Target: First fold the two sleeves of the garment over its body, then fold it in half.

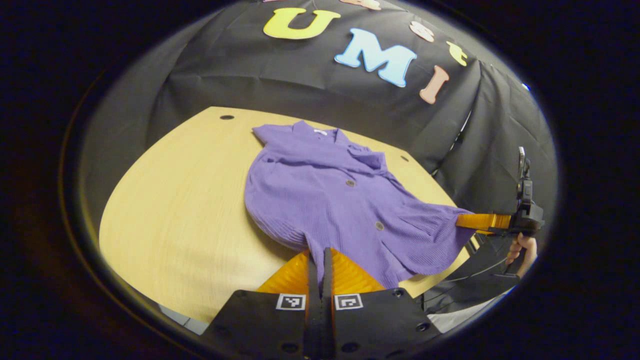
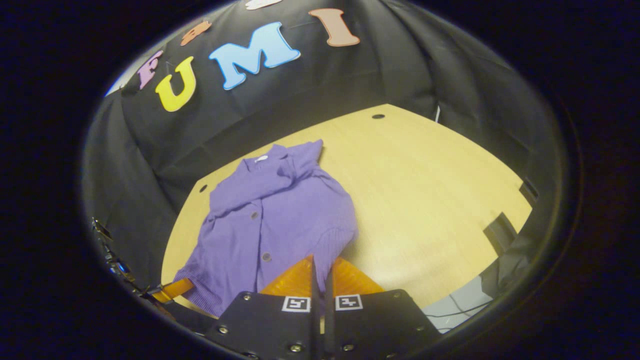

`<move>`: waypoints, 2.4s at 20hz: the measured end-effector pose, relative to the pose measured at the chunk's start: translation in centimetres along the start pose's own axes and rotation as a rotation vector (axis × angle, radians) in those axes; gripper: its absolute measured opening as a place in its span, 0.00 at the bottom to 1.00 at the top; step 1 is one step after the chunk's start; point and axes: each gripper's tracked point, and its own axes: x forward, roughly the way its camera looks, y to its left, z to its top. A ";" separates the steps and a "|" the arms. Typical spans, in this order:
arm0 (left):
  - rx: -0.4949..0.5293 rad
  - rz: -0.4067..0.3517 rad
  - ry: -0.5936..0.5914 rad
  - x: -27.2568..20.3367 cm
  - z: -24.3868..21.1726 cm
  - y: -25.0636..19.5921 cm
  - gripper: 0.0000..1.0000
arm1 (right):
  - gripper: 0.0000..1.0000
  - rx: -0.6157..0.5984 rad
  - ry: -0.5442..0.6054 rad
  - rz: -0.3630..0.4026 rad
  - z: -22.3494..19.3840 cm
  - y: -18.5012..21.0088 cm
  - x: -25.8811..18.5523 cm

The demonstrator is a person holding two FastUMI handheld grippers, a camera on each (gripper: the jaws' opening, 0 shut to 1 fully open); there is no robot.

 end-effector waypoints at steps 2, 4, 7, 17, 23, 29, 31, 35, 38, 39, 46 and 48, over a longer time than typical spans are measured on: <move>-0.031 -0.011 -0.040 0.3 2.6 -0.3 0.07 | 0.04 -0.021 -0.023 0.035 2.5 1.4 0.2; -0.049 0.001 -0.074 0.6 5.0 0.0 0.07 | 0.04 -0.038 -0.033 0.073 4.5 2.8 0.8; -0.077 0.010 -0.121 1.0 8.9 0.1 0.07 | 0.04 -0.027 -0.044 0.131 7.5 4.8 2.1; -0.046 0.043 -0.267 6.8 23.0 -0.6 0.07 | 0.04 -0.035 -0.140 0.238 19.0 7.6 7.2; -0.013 0.061 -0.335 11.8 30.3 -1.3 0.06 | 0.04 -0.024 -0.154 0.266 23.5 7.6 12.8; 0.024 0.129 -0.374 18.4 35.1 0.7 0.06 | 0.04 -0.005 -0.164 0.274 28.1 6.9 19.1; 0.014 0.157 -0.377 20.6 36.6 2.0 0.06 | 0.04 -0.005 -0.154 0.268 29.0 6.5 21.6; 0.006 0.225 -0.374 24.9 38.0 5.3 0.06 | 0.04 -0.005 -0.127 0.239 29.9 5.4 26.9; 0.007 0.264 -0.352 27.9 37.5 7.4 0.06 | 0.04 -0.003 -0.104 0.217 29.8 4.7 30.3; 0.009 0.278 -0.337 28.9 36.9 8.1 0.06 | 0.04 -0.004 -0.095 0.212 29.6 4.6 31.3; 0.018 0.362 -0.292 32.6 34.7 11.3 0.07 | 0.04 -0.064 -0.066 0.133 27.7 3.5 36.2; 0.041 0.376 -0.290 32.9 34.6 11.1 0.12 | 0.06 -0.094 -0.075 0.118 27.6 3.5 36.3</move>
